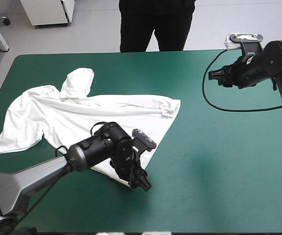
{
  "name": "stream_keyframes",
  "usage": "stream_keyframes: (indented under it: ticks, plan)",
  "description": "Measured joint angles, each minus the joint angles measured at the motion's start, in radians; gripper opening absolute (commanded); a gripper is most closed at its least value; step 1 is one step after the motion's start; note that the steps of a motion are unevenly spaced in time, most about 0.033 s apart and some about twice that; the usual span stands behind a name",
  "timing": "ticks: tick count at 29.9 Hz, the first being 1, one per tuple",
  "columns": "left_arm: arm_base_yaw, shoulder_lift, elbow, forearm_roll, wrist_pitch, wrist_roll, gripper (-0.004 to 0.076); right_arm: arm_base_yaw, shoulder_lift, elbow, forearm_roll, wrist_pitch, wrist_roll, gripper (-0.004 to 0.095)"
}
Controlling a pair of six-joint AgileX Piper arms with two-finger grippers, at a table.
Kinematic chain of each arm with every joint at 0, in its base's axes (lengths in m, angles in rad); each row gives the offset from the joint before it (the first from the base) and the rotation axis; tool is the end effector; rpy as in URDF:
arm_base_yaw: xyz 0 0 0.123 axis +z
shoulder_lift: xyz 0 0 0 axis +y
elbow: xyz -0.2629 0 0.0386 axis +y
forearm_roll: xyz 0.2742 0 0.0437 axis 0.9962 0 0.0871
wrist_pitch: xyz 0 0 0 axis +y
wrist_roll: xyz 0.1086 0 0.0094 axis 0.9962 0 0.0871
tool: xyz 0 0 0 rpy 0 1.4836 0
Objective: Fold the cloth
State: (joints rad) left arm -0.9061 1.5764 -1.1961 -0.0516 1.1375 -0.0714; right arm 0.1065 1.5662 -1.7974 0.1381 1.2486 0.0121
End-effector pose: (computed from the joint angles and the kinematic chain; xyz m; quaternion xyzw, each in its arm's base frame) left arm 0.1971 -0.2598 0.2167 0.3958 0.9153 -0.0542 0.0505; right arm 0.3555 0.0523 0.4049 -0.0445 0.9458 0.0875 0.3095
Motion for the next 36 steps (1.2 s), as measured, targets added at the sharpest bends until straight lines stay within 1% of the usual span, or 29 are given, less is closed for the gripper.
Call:
stream_keyframes:
  ticks: [5, 12, 16, 18, 21, 22, 24, 26, 29, 31, 33, 36]
  plan:
    - [-0.01, 0.068, 0.001, 0.006, -0.034, -0.001, 0.0456, 0.0, 0.0, 0.0, 0.0, 0.0, 0.0, 0.0374]
    - [-0.012, 0.124, 0.013, 0.015, -0.048, -0.002, 0.0456, 0.0, 0.0, 0.0, 0.0, 0.0, 0.0, 0.037]
    - [-0.013, 0.118, 0.072, 0.016, -0.092, -0.002, 0.0455, 0.0, 0.0, 0.0, 0.0, 0.0, 0.0, 0.037]
    - [-0.013, 0.105, 0.111, 0.018, -0.128, -0.002, 0.0438, 0.0, 0.0, 0.0, 0.0, 0.0, 0.0, 0.037]
    - [-0.016, 0.081, 0.163, 0.023, -0.192, -0.002, 0.0342, 0.0, 0.0, 0.0, 0.0, 0.0, 0.0, 0.0369]
    - [-0.016, 0.074, 0.177, 0.029, -0.21, -0.002, 0.029, 0.0, 0.0, 0.0, 0.0, 0.0, 0.0, 0.037]
    - [-0.016, 0.065, 0.197, 0.045, -0.239, -0.002, 0.0159, 0.0, 0.0, 0.0, 0.001, 0.0, 0.0, 0.0368]
    - [-0.016, 0.06, 0.204, 0.066, -0.247, -0.002, 0.0004, 0.0, 0.0, 0.0, 0.002, 0.0, 0.0, 0.0368]
    - [-0.011, 0.058, 0.208, 0.096, -0.251, -0.001, -0.0009, 0.0, 0.0, 0.0, 0.009, 0.0, 0.0, 0.037]
    - [-0.011, 0.057, 0.208, 0.098, -0.251, 0.0, -0.0009, 0.0, 0.0, 0.0, 0.022, 0.0, -0.003, 0.0395]
    - [-0.01, 0.057, 0.208, 0.098, -0.251, 0.001, -0.0009, 0.001, 0.0, 0.0, 0.034, 0.0, -0.012, 0.0445]
    - [-0.01, 0.057, 0.208, 0.098, -0.251, 0.001, -0.0009, 0.031, 0.006, 0.0, 0.027, 0.0, -0.039, 0.0561]
